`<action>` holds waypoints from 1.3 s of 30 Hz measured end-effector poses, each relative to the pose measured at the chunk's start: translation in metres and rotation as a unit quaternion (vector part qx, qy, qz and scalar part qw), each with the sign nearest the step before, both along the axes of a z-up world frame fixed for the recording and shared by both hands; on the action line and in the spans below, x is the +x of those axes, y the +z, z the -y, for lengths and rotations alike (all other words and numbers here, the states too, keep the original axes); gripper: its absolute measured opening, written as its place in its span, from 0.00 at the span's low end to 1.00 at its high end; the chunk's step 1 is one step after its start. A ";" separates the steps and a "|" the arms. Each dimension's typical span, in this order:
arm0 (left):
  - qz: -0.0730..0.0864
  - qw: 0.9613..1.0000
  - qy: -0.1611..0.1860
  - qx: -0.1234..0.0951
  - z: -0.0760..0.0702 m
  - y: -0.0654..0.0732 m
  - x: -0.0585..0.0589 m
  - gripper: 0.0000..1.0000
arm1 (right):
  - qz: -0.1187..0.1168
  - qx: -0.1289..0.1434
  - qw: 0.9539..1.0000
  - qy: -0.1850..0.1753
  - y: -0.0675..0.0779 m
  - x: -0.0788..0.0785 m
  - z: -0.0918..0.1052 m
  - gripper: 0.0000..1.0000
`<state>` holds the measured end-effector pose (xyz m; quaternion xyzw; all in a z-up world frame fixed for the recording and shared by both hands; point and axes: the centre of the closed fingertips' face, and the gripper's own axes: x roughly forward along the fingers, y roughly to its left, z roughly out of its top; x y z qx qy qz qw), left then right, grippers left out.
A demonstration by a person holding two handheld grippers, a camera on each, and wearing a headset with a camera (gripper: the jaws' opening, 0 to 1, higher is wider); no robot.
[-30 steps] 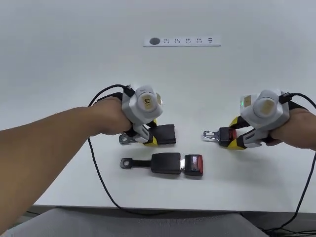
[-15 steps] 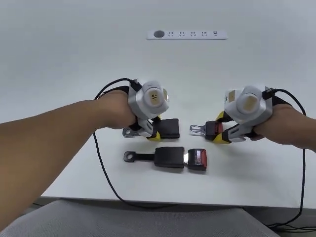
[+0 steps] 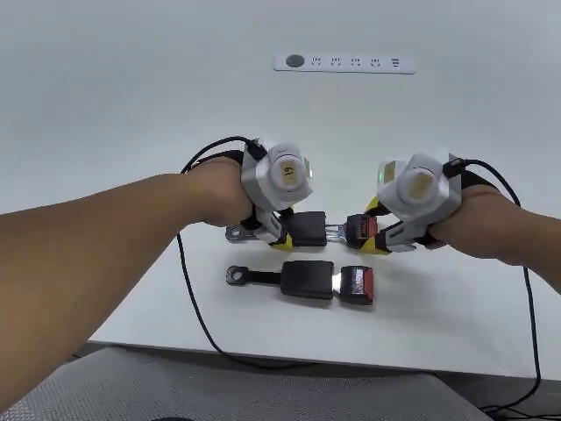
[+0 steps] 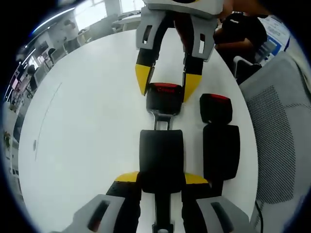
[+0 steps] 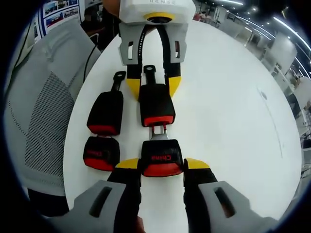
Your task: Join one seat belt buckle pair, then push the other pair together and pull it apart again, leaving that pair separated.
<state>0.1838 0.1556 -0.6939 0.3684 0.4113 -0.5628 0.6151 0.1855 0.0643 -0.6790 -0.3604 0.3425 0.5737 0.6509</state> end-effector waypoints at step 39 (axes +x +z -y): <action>0.001 1.000 -0.015 -0.017 0.000 -0.001 0.001 0.32 | -0.009 -0.006 1.000 0.010 -0.012 -0.001 -0.011 0.31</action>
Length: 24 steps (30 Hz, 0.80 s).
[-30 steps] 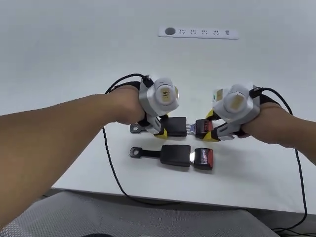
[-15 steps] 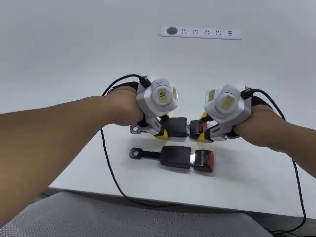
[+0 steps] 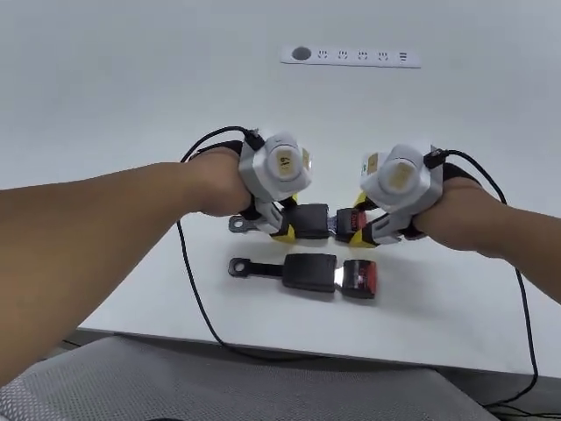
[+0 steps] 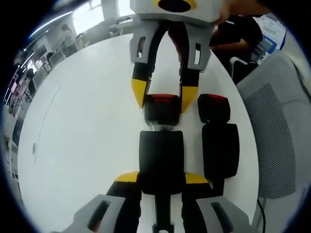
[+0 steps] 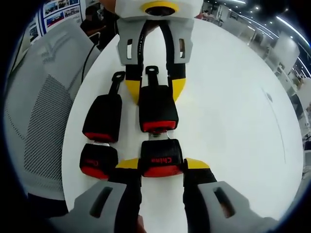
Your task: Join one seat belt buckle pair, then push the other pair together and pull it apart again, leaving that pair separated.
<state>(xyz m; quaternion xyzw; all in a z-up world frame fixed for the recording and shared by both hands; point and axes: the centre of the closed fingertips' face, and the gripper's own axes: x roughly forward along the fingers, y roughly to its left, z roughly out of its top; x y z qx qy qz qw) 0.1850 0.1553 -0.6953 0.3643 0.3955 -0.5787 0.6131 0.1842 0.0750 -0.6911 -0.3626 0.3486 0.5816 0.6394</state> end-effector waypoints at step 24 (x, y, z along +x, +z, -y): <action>0.002 1.000 -0.003 0.004 0.002 0.002 -0.001 0.33 | 0.000 -0.024 0.999 -0.047 -0.001 -0.005 0.138 0.33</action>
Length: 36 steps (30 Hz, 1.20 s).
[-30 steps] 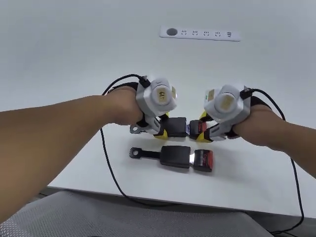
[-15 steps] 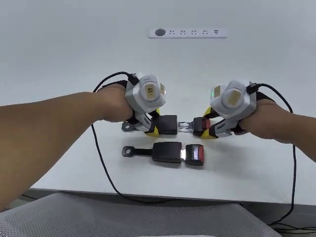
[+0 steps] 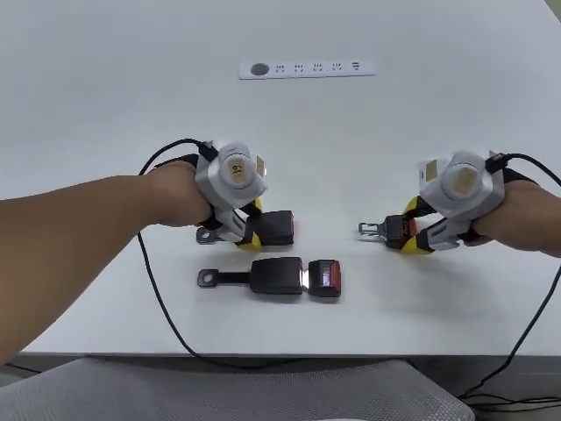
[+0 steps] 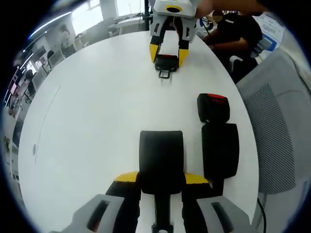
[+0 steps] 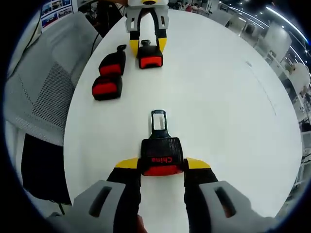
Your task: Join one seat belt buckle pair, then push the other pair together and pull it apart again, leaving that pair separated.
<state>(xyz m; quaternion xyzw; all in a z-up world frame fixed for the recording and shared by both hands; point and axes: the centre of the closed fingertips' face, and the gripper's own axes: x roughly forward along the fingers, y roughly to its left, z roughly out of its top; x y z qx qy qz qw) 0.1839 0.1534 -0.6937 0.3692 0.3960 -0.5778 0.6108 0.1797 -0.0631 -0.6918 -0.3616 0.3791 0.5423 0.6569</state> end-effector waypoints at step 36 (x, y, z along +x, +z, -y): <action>0.062 0.966 0.223 -0.119 -0.059 0.077 -0.060 0.77 | 0.034 0.134 0.975 -0.175 0.061 -0.056 -0.029 0.84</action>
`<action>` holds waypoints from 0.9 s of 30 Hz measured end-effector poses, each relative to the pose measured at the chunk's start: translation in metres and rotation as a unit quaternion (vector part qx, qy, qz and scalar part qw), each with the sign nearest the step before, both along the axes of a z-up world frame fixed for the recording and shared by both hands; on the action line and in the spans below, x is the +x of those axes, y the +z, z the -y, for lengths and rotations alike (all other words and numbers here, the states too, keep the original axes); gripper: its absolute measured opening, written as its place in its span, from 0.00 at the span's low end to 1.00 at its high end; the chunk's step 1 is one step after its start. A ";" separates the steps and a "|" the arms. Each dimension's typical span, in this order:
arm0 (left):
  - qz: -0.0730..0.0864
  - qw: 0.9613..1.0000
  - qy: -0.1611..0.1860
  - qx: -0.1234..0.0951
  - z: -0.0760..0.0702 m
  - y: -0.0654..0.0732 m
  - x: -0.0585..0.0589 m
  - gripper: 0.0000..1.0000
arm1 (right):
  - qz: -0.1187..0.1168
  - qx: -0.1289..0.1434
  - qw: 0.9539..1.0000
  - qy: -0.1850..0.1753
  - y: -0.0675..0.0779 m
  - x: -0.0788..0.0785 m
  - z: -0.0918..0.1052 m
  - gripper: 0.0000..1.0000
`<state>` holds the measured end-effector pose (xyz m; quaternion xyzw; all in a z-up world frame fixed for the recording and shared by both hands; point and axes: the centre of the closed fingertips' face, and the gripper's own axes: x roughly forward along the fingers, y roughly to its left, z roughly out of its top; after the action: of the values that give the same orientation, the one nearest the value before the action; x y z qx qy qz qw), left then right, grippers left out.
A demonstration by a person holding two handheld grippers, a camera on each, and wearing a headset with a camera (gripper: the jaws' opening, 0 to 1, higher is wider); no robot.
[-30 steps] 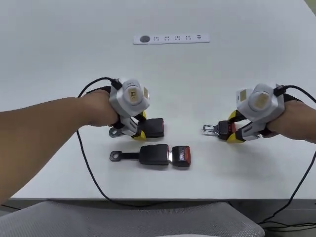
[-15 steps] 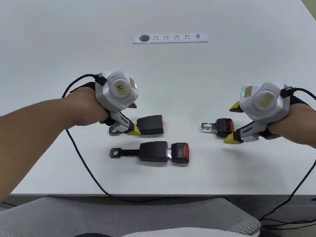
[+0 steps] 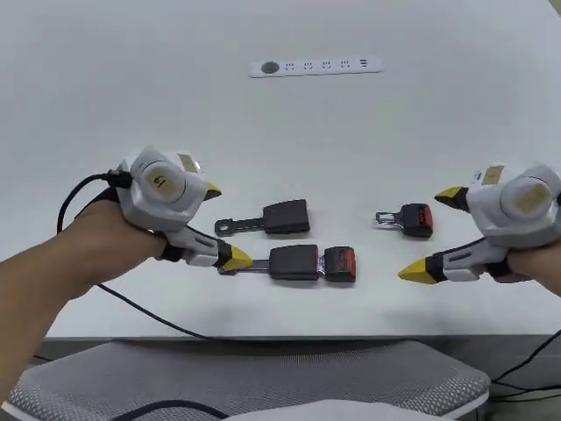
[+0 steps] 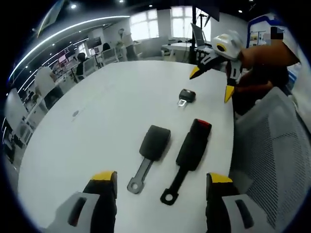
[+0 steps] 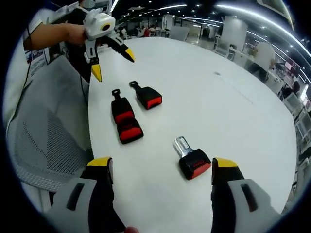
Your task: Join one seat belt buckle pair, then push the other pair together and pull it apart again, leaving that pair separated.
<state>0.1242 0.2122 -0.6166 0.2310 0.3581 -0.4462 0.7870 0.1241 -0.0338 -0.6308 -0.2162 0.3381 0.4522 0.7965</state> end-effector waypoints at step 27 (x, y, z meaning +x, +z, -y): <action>-0.029 0.991 0.110 -0.069 -0.028 0.004 -0.035 1.00 | 0.006 0.029 0.998 -0.057 0.016 -0.023 0.003 1.00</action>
<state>0.0890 0.2399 -0.6123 0.1227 0.3720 -0.3872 0.8347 0.1011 -0.0367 -0.6151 -0.1759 0.3316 0.4143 0.8292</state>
